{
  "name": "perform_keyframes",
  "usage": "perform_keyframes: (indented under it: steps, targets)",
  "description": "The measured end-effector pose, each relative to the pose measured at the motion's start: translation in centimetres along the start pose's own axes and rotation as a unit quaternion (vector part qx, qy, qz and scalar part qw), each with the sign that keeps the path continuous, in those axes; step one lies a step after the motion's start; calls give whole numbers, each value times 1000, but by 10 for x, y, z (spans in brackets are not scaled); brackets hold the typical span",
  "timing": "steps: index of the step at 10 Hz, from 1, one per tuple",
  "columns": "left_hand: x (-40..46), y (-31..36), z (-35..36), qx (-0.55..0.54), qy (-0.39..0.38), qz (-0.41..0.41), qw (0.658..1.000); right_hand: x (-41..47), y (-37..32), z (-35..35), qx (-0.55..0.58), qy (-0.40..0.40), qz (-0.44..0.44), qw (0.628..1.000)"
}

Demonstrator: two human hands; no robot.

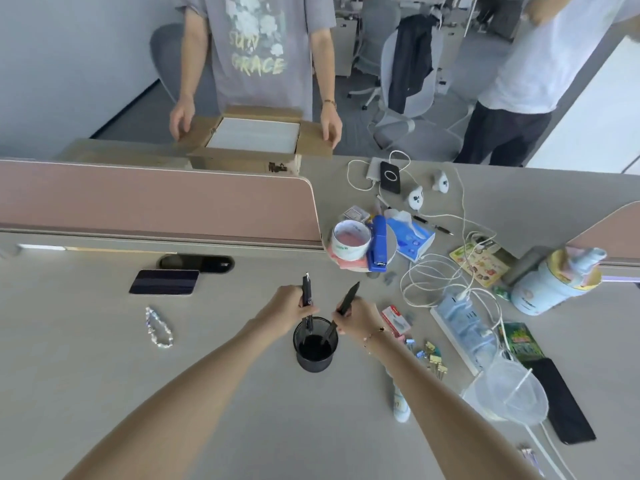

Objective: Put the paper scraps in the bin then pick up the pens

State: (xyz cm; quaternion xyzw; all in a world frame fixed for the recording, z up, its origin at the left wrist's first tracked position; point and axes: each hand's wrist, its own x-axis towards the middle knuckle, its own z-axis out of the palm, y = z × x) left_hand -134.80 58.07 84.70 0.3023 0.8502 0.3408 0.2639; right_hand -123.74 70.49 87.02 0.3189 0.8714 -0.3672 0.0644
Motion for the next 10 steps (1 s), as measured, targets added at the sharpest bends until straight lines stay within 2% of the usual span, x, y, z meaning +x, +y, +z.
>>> perform_keyframes:
  steps: [4,5,7,10]
  targets:
    - [16,-27,18,81,-41,35,995,37,9,39,-91,-88,5,992]
    - [20,-29,19,89,-53,47,994,36,6,37,-85,-84,1,993]
    - [21,-36,18,125,-59,15,990,31,16,32,-39,-59,22,997]
    - [6,-49,21,164,-56,10,985,7,33,27,-44,-84,37,995]
